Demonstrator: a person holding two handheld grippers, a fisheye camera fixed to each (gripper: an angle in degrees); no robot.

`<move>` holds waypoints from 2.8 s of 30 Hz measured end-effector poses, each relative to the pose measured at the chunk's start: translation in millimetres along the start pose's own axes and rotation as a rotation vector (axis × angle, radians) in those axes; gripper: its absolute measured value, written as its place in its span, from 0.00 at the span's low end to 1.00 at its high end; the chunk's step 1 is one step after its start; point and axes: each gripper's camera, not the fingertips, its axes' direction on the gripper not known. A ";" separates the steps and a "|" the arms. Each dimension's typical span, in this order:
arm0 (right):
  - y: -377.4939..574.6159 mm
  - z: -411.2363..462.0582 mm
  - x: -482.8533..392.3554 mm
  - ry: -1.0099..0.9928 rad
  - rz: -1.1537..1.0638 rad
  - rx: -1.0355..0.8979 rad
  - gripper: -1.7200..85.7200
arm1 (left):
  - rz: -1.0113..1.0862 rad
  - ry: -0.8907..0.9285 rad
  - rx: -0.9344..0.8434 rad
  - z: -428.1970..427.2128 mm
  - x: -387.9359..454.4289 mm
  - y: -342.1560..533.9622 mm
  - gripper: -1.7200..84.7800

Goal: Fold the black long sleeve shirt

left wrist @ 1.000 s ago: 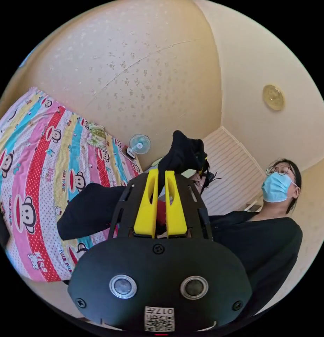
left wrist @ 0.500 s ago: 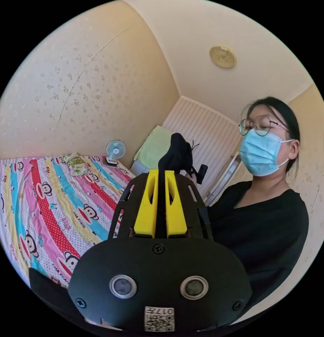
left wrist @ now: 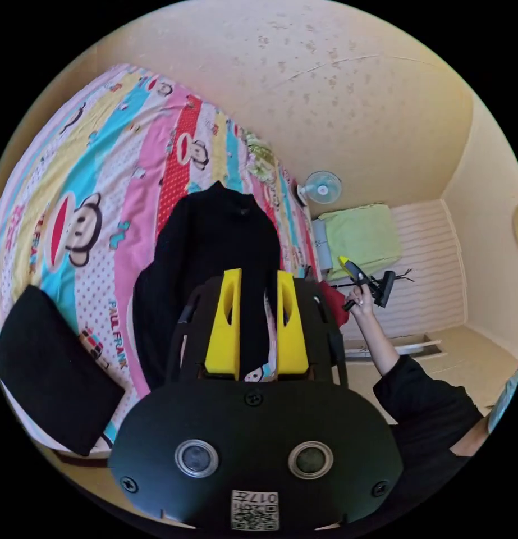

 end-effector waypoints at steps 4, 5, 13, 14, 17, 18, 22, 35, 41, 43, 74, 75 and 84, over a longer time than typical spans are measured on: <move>95.0 26.9 -18.4 -0.025 0.074 -0.272 0.10 | -0.233 -0.095 -0.186 32.1 -66.5 100.0 0.17; 121.2 27.9 -21.0 -0.016 0.117 -0.341 0.10 | -0.308 -0.112 -0.253 42.7 -80.4 131.6 0.18; 165.4 -29.2 -41.8 0.088 0.323 -0.519 0.10 | -0.481 -0.070 -0.461 24.0 -65.2 204.6 0.08; 153.9 -39.2 -45.9 0.128 0.311 -0.541 0.10 | -0.472 0.029 -0.467 -1.7 -58.7 197.8 0.07; 121.2 -66.6 -54.1 0.163 0.317 -0.542 0.10 | -0.327 0.191 -0.303 -115.2 -31.2 184.1 0.06; 115.3 -71.7 -55.6 0.165 0.323 -0.537 0.10 | -0.305 0.158 -0.187 -178.5 -24.5 186.4 0.06; 85.0 -94.8 -67.7 0.165 0.373 -0.517 0.10 | -0.487 0.013 0.269 -362.6 -24.7 243.6 0.07; 12.4 -34.6 -111.7 0.122 0.451 -0.784 0.13 | -0.456 0.069 -0.074 -354.4 57.9 299.0 0.15; -59.1 11.9 -138.2 0.110 0.412 -0.763 0.15 | -0.427 -0.141 -0.307 -331.6 82.7 288.3 0.16; -70.5 27.6 -145.7 0.110 0.406 -0.776 0.15 | -0.411 -0.216 -0.344 -331.0 85.9 293.4 0.15; -136.1 -107.8 -203.7 0.299 0.500 -1.057 0.10 | -0.945 0.103 0.622 -709.6 158.1 338.6 0.13; -137.8 -110.5 -204.1 0.296 0.514 -1.056 0.10 | -0.988 0.093 0.657 -717.1 154.3 331.0 0.13; -210.9 -111.3 -238.4 0.278 0.440 -1.018 0.11 | -1.114 0.153 0.658 -708.8 140.8 300.7 0.02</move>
